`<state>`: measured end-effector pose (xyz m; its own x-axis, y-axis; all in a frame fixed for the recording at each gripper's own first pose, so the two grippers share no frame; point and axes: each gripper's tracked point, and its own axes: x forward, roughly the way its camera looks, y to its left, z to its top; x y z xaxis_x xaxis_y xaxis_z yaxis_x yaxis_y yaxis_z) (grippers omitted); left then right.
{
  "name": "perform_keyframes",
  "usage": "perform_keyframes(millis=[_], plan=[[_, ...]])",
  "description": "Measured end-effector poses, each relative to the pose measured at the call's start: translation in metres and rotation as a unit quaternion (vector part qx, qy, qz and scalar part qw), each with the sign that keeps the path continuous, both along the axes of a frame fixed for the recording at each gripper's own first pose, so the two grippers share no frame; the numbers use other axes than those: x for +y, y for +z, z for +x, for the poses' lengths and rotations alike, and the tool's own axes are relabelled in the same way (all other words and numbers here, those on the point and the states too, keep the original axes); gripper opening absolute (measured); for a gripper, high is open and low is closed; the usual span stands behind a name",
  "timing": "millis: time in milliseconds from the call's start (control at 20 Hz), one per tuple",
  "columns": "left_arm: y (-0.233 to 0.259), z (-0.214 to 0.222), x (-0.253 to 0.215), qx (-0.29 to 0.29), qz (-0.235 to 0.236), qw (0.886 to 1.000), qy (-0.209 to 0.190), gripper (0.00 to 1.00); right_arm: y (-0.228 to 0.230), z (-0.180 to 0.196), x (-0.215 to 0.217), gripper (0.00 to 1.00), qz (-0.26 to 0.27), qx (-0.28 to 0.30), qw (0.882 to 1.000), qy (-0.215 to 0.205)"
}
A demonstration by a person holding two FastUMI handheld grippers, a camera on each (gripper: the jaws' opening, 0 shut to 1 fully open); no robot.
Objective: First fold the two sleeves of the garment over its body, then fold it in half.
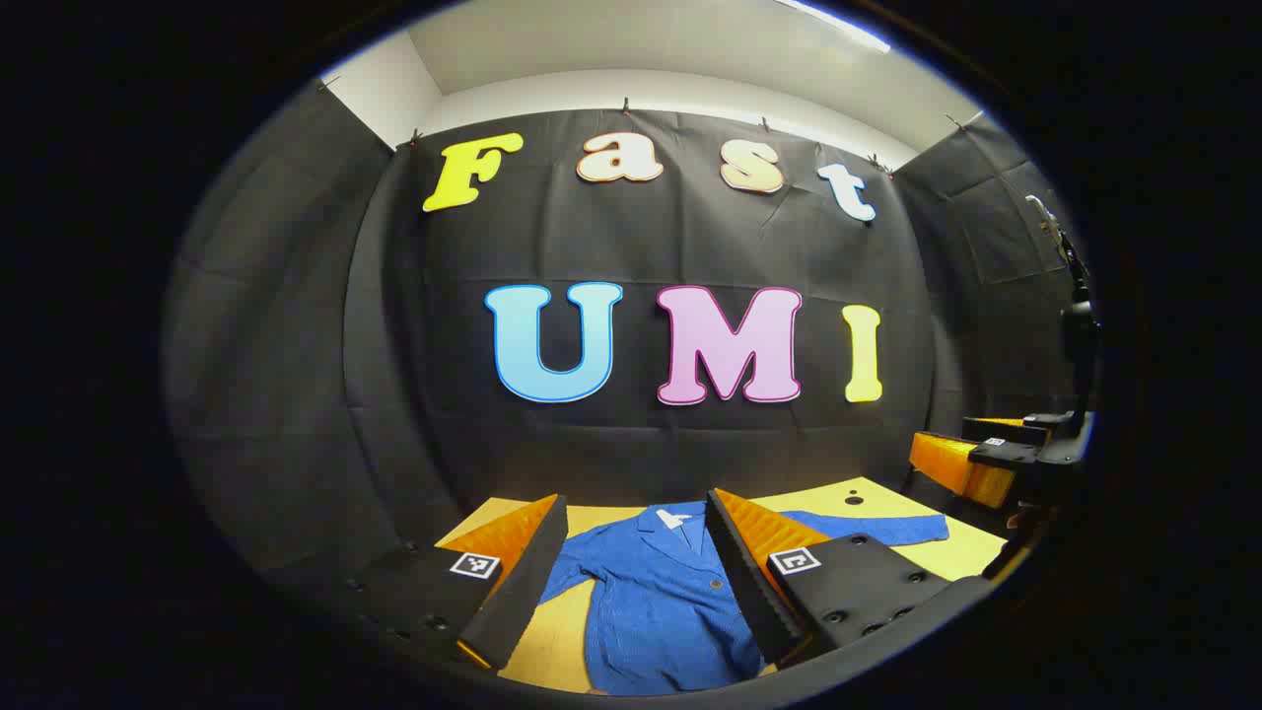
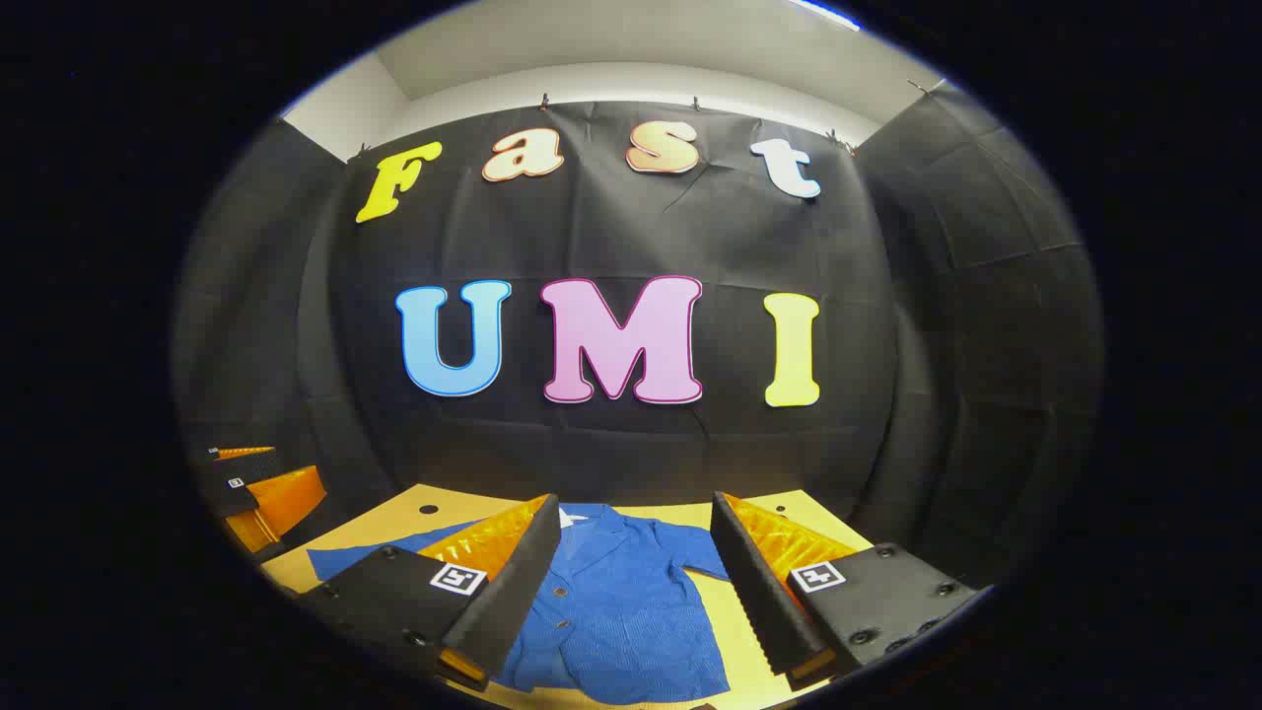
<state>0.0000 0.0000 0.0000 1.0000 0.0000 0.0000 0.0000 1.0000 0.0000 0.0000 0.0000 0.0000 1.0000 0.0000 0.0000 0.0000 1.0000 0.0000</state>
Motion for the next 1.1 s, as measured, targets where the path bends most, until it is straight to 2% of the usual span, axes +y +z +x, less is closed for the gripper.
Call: perform_keyframes(millis=[50,100,150,500,550,600,750,800,1050,1100], plan=[[-0.002,-0.002,0.002,0.001,0.000,1.000,0.001,0.82,0.002,-0.004,-0.002,0.96,-0.004,-0.003,1.000,-0.004],[-0.002,-0.005,0.004,0.000,0.000,1.000,0.002,0.82,0.004,-0.007,-0.004,0.96,-0.006,-0.007,1.000,-0.007],[-0.002,-0.008,0.005,-0.001,-0.003,1.000,0.001,0.82,0.006,-0.011,-0.005,0.92,-0.005,-0.009,1.000,-0.010],[0.003,-0.029,0.010,-0.015,-0.010,1.000,-0.010,0.82,0.013,-0.045,0.002,0.92,-0.021,-0.010,0.999,-0.021],[0.006,-0.032,0.014,-0.020,-0.005,1.000,-0.009,0.82,0.018,-0.049,0.005,0.96,-0.020,-0.017,0.999,-0.022],[0.010,-0.035,0.016,-0.026,-0.002,1.000,-0.010,0.82,0.021,-0.053,0.009,0.92,-0.016,-0.023,0.999,-0.022],[0.014,-0.042,0.018,-0.036,-0.006,0.999,-0.014,0.81,0.021,-0.061,0.024,0.96,-0.013,-0.025,0.999,-0.015],[0.014,-0.045,0.019,-0.034,-0.005,0.999,-0.014,0.82,0.021,-0.064,0.028,0.92,-0.016,-0.027,0.999,-0.014],[0.020,-0.059,0.026,-0.048,0.007,0.999,-0.025,0.82,0.028,-0.073,0.038,0.92,-0.020,-0.039,0.999,-0.019],[0.018,-0.059,0.027,-0.047,0.004,0.999,-0.024,0.82,0.027,-0.074,0.039,0.96,-0.019,-0.036,0.999,-0.020]])
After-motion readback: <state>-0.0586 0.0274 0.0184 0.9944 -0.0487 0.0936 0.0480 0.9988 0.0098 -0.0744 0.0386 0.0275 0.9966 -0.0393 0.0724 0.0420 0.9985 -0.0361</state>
